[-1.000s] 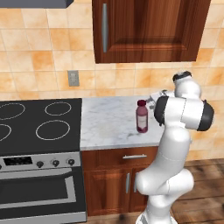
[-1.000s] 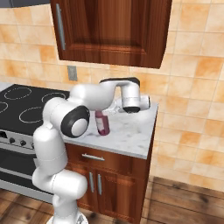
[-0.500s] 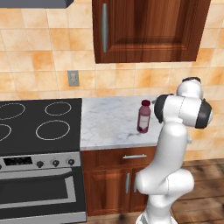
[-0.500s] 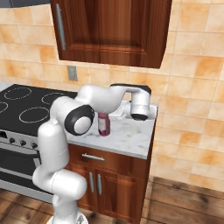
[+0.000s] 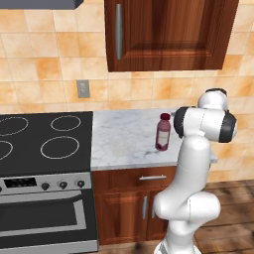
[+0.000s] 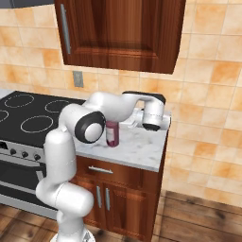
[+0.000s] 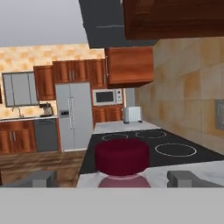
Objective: There is a wine glass and glass cup on the dining counter. Place the wine bottle next to the wine glass and the juice bottle next to the glass cup.
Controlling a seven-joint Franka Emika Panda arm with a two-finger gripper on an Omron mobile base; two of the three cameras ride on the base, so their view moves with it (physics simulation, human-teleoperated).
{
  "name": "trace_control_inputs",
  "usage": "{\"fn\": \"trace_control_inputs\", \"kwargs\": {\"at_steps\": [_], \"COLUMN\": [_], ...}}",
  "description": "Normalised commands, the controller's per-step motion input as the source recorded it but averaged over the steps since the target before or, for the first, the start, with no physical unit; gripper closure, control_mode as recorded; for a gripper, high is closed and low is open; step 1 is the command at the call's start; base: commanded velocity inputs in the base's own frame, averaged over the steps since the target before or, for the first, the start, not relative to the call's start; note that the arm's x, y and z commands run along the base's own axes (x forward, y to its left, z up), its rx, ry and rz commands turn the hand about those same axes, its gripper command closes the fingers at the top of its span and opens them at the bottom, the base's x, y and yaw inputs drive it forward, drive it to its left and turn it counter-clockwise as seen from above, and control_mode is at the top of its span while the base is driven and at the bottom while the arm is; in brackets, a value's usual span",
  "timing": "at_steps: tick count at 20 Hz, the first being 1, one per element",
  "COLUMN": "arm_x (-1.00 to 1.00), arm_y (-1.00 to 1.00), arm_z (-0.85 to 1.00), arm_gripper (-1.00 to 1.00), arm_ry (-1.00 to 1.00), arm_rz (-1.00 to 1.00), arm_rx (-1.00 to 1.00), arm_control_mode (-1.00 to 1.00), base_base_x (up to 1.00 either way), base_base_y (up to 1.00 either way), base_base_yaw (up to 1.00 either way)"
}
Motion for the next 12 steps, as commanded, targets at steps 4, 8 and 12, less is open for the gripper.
{"fn": "trace_control_inputs", "kwargs": {"at_steps": [4,8,12], "arm_x": [0.09,0.03,0.0], "arm_y": [0.33,0.25,0.14], "arm_z": [0.0,0.0,0.0], "arm_gripper": [-1.0,-1.0,-1.0], "arm_ry": [0.0,0.0,0.0], "arm_rz": [-0.05,-0.05,-0.03], "arm_rx": [0.0,0.0,0.0], "arm_control_mode": [-1.0,-1.0,-1.0], "base_base_x": [0.0,0.0,0.0], "base_base_y": [0.0,0.0,0.0], "base_base_yaw": [0.0,0.0,0.0]}}
